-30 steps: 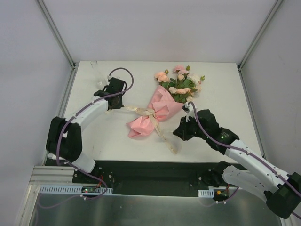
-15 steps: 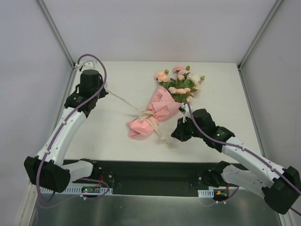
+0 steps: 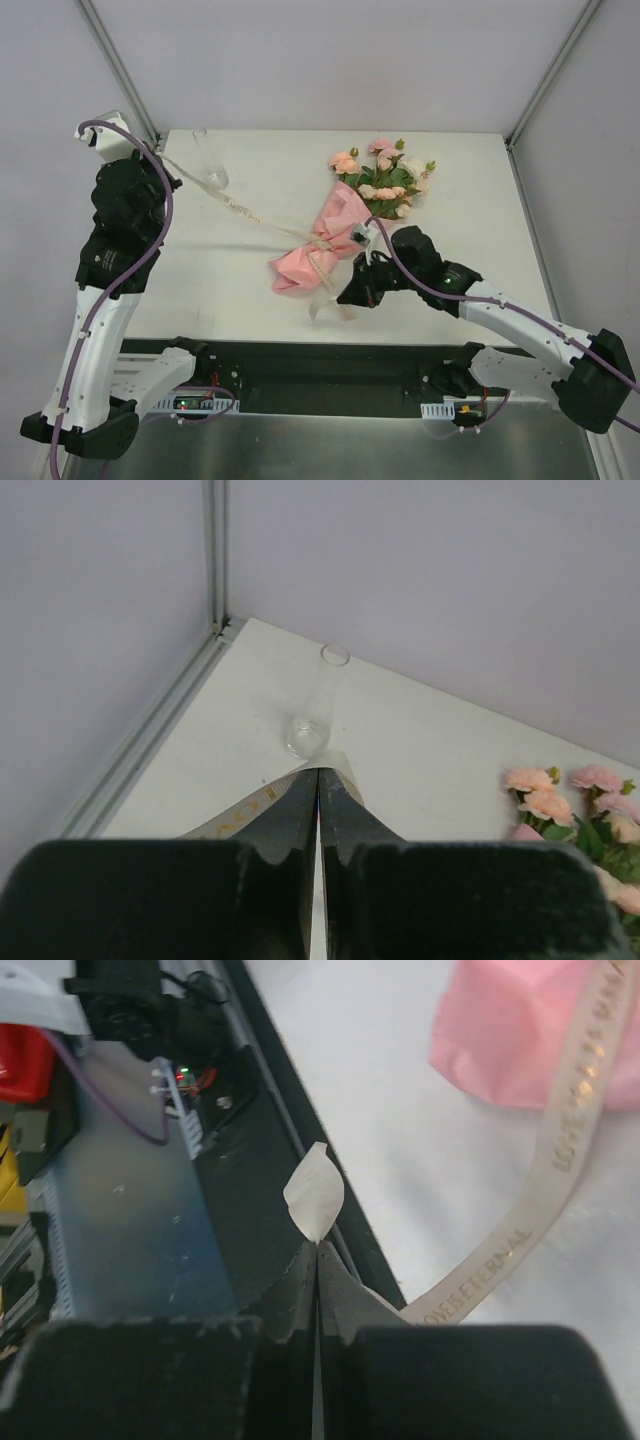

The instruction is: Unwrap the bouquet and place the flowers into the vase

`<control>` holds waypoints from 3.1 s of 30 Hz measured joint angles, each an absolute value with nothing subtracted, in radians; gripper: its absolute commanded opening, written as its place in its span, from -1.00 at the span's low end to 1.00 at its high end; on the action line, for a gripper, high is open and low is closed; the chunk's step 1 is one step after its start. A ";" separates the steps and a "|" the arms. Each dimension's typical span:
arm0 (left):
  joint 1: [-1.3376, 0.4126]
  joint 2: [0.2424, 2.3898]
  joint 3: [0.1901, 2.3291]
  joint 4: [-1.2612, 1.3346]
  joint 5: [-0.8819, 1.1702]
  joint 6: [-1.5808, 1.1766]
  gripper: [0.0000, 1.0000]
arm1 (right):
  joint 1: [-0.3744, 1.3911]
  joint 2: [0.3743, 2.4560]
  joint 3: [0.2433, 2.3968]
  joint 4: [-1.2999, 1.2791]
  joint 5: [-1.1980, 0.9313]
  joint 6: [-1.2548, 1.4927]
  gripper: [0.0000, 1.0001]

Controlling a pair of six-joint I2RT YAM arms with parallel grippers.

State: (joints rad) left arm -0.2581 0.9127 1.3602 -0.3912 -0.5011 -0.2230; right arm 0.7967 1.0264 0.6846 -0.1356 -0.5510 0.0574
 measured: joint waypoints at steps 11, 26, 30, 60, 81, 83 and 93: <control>-0.258 0.941 1.222 -0.444 -0.522 -0.180 0.55 | 0.820 1.210 0.883 -0.107 -0.644 0.036 0.44; -0.395 1.327 1.045 -0.318 0.299 -0.441 -0.19 | 0.655 1.670 1.302 -0.287 -0.413 0.017 -0.20; -0.445 1.341 0.987 -0.243 0.341 -0.496 -0.25 | 0.661 1.735 1.301 -0.300 -0.412 0.015 -0.41; -0.506 1.571 0.785 0.096 0.436 -0.645 -0.69 | 0.667 1.639 1.179 -0.231 -0.357 0.032 -0.54; -0.530 1.539 0.814 0.120 0.455 -0.667 -0.51 | 0.673 1.811 1.065 -0.019 -0.319 0.041 -0.74; -0.530 1.541 0.842 0.128 0.456 -0.669 -0.59 | 0.673 1.811 1.060 -0.009 -0.319 0.040 -0.73; -0.530 1.631 0.807 0.152 0.441 -0.666 -0.85 | 0.676 1.740 1.049 -0.065 -0.265 0.015 -0.58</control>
